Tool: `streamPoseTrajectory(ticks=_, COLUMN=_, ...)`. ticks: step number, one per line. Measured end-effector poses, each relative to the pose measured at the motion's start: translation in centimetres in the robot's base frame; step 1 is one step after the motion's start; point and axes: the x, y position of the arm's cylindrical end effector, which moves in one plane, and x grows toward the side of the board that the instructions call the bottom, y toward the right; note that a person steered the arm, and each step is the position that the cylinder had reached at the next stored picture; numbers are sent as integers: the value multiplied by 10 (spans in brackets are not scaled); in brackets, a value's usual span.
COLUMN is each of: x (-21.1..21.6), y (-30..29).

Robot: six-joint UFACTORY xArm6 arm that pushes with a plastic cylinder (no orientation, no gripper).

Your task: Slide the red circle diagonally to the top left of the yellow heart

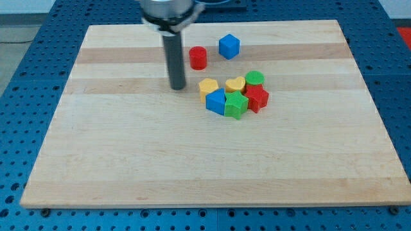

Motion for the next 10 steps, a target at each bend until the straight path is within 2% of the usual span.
streamPoseTrajectory(ticks=1, x=-29, y=-34)
streamPoseTrajectory(ticks=2, x=-78, y=-42)
streamPoseTrajectory(ticks=3, x=-103, y=-23)
streamPoseTrajectory(ticks=5, x=-108, y=50)
streamPoseTrajectory(ticks=6, x=-100, y=64)
streamPoseTrajectory(ticks=8, x=-92, y=62)
streamPoseTrajectory(ticks=10, x=-89, y=12)
